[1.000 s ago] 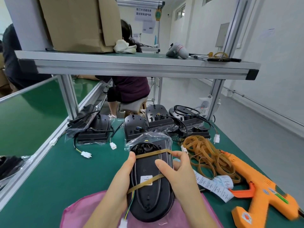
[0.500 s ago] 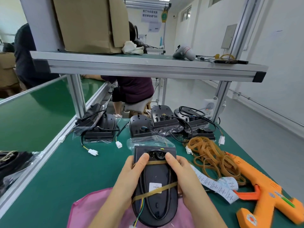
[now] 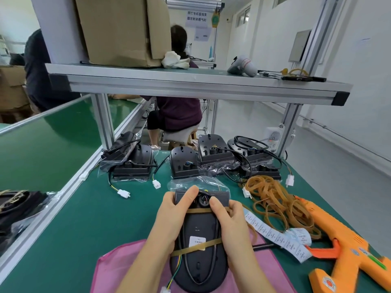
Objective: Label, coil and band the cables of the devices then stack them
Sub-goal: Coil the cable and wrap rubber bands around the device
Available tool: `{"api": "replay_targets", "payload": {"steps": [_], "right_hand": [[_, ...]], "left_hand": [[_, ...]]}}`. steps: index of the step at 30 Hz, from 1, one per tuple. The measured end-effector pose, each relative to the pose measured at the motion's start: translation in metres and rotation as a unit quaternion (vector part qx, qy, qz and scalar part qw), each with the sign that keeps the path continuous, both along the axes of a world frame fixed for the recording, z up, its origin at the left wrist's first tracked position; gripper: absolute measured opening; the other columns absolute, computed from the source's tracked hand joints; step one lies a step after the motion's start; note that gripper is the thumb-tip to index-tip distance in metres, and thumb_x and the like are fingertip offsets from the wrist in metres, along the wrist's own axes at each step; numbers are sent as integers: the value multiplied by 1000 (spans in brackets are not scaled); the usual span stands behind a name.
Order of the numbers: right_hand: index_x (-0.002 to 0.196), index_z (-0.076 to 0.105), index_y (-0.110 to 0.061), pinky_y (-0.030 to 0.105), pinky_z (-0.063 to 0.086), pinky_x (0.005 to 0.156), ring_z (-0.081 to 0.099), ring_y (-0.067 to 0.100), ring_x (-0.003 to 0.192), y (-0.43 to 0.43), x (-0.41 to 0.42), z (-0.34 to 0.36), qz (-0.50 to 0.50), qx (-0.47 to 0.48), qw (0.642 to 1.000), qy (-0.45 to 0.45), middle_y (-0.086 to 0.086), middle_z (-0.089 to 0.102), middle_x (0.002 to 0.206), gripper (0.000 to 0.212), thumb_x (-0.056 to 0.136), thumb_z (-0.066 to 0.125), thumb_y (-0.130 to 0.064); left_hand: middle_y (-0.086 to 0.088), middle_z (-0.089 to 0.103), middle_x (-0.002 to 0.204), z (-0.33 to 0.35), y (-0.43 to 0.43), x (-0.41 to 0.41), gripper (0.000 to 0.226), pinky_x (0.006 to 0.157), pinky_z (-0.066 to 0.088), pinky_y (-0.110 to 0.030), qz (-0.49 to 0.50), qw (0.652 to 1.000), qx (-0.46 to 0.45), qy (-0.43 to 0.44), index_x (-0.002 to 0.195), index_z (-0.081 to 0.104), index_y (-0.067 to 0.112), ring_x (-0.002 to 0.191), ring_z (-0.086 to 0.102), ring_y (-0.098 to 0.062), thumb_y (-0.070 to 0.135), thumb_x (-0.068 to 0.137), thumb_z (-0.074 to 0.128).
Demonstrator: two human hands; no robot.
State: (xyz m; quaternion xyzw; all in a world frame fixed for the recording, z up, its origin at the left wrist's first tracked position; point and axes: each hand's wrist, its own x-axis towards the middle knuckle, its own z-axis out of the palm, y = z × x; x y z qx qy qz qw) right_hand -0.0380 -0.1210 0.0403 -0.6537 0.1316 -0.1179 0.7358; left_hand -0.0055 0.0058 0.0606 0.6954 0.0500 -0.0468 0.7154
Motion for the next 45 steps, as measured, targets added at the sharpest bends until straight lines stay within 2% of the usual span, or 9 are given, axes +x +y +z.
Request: {"api": "replay_targets", "payload": {"steps": [8,11,14,21,28,32,38,40,45], "right_hand": [[97,58,-15,44,56,83,69,23,89,-2,-1,-8,-7,24,1000,4,3,69,86,34,78,71,-40],[100,58,-18,40,56,82,69,20,90,-2,-1,-9,-1,11,1000,-4,3,71,92,34,78,72,-40],[99,56,-23,33,55,77,69,15,87,-2,1,-9,12,-35,999,-7,1,70,92,34,76,72,-42],[97,57,-23,19,50,58,68,9,74,-3,4,-15,20,-43,999,-12,-1,67,82,27,78,73,-33],[100,56,-20,27,54,64,69,18,82,-2,5,-19,13,-34,999,-11,5,68,90,32,77,75,-30],[102,56,-19,31,56,69,69,21,87,-1,6,-19,6,-29,999,-15,6,69,94,37,74,77,-31],[92,59,-8,34,56,64,70,23,75,-11,10,-14,-3,71,997,14,7,70,80,29,79,73,-30],[92,57,-5,37,55,68,67,24,76,-18,10,-12,-17,82,996,30,12,67,83,39,76,73,-37],[100,57,4,52,54,85,68,36,88,-18,8,-12,-21,70,995,67,26,68,98,61,71,73,-47]], "left_hand": [[7,69,88,-6,0,10,57,58,46,-23,10,996,83,-4,87,58,25,74,66,-5,75,62,68],[18,59,106,-5,2,9,68,68,38,-10,-13,994,102,-35,115,51,35,87,54,13,73,62,71],[12,52,119,-6,3,12,79,73,31,-6,-34,988,127,-82,141,38,37,102,49,6,54,72,74],[7,63,113,-2,4,17,65,78,46,-21,-37,993,109,-27,113,65,19,102,59,-6,60,64,79],[0,73,97,3,2,23,51,85,56,-38,-62,996,58,26,92,72,21,91,69,-18,55,57,84],[7,74,85,2,1,27,24,60,47,-17,-41,997,57,16,85,74,23,69,67,1,43,73,79],[4,69,107,9,9,24,50,94,51,-39,-78,995,-32,57,109,62,24,100,66,-17,67,85,52],[3,68,113,2,17,13,57,94,50,-40,-118,989,-26,89,112,62,26,105,67,-22,70,80,50],[-16,73,107,-17,15,-10,55,90,55,-44,-156,980,-96,75,115,67,3,101,70,-33,37,72,70]]}}
